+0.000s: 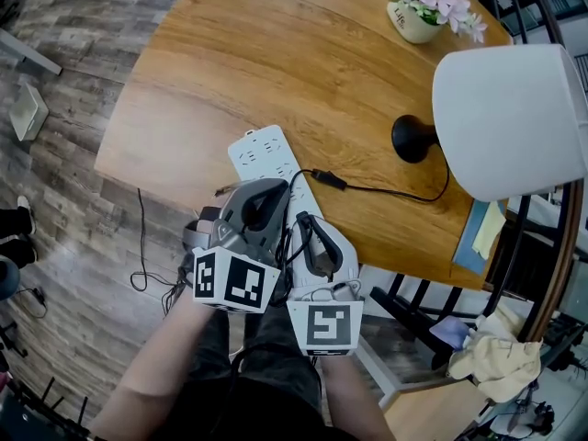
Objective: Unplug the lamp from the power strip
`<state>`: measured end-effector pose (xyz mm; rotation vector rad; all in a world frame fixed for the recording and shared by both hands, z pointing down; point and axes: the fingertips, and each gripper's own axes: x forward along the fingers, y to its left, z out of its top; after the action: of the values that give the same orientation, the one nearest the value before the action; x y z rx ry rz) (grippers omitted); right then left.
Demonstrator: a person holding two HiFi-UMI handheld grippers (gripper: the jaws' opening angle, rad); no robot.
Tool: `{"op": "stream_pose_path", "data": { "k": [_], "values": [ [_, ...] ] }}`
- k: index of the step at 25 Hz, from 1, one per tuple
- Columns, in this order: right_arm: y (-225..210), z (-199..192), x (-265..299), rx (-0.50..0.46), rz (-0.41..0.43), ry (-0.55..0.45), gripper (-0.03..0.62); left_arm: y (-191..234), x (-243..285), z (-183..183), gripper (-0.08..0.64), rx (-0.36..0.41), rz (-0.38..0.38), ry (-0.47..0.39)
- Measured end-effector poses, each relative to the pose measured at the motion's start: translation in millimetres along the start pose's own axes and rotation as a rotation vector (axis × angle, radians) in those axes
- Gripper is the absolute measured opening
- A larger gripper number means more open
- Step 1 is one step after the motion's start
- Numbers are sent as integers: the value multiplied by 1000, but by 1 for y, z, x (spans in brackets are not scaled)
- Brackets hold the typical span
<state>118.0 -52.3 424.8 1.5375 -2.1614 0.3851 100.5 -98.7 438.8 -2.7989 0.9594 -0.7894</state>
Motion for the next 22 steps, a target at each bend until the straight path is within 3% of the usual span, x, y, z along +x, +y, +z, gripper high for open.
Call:
{"op": "stream_pose_path", "data": {
  "k": [3, 11, 13, 16, 18, 20, 22],
  "values": [
    [-6, -3, -1, 151, 60, -31, 67, -1, 0, 0, -7, -7, -2, 0],
    [-15, -5, -3, 409, 129, -34, 67, -10, 2, 2, -6, -6, -26, -6],
    [-14, -4, -3, 349, 88, -35, 67, -10, 3, 3, -6, -2, -29, -5],
    [-7, -2, -4, 122, -7, -23, 66, -12, 3, 4, -6, 2, -32, -9],
    [-4, 1, -3, 30, -37, -15, 66, -11, 3, 4, -6, 4, -32, -10],
    [-4, 1, -3, 52, -30, -26, 64, -11, 4, 4, -6, 3, -32, -12],
    [-7, -1, -4, 153, 0, -48, 66, -11, 4, 5, -6, 1, -33, -14]
  ]
}}
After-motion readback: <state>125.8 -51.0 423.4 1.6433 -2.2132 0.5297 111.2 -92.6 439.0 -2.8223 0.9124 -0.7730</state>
